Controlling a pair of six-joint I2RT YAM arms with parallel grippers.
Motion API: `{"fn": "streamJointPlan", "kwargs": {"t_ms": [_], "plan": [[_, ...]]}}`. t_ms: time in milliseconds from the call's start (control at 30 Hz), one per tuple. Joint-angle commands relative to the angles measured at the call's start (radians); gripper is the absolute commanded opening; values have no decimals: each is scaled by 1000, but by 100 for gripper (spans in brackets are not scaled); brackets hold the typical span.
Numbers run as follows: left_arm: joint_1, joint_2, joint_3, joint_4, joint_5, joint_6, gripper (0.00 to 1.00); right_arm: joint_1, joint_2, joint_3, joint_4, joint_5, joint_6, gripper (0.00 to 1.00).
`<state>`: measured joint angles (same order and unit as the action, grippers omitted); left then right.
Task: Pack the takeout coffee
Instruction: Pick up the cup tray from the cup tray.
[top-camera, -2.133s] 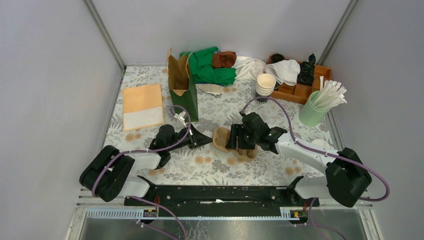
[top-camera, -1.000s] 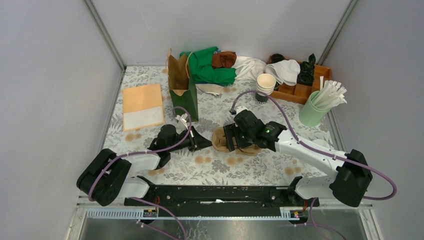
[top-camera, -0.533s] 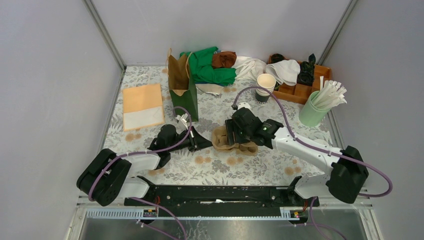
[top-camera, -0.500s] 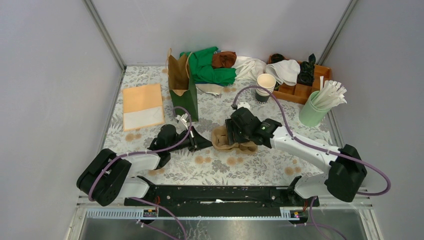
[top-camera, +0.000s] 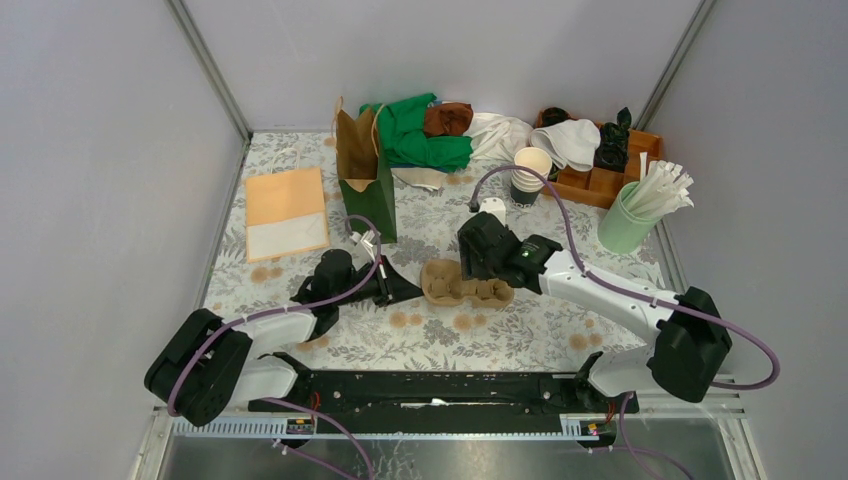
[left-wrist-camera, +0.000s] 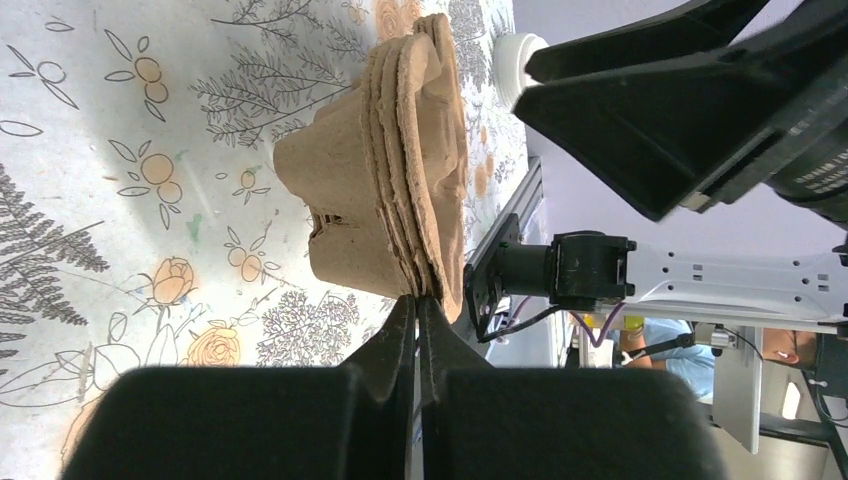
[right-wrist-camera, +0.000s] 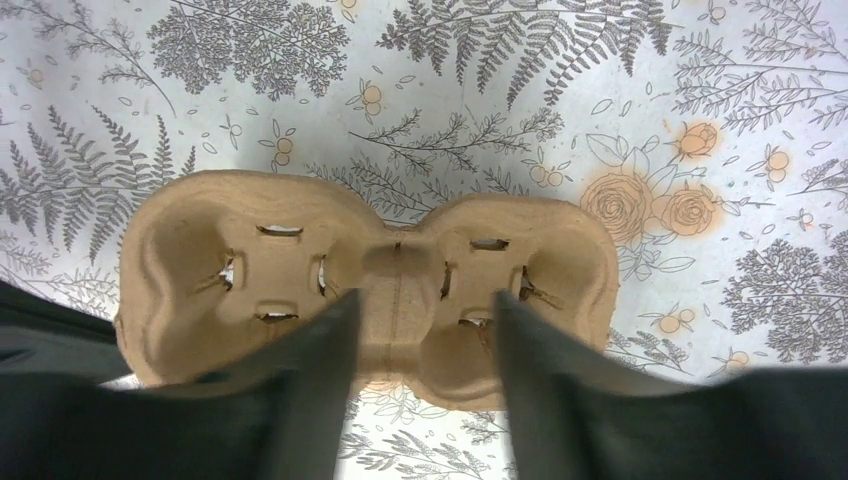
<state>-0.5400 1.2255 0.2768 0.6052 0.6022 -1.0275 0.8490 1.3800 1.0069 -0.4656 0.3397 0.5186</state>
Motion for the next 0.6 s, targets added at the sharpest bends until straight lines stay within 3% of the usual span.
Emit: {"fn": "streamJointPlan", "kwargs": {"t_ms": [0, 333, 567], "plan": [[0, -22, 42, -19, -23, 43, 0, -27, -63, 22, 0, -49, -6, 72], [0, -24, 53, -21, -18, 38, 0, -42, 30, -48, 92, -244, 44, 82], [0, -30, 55, -33, -19, 39, 0, -60, 82, -75, 131, -232, 60, 72]]}}
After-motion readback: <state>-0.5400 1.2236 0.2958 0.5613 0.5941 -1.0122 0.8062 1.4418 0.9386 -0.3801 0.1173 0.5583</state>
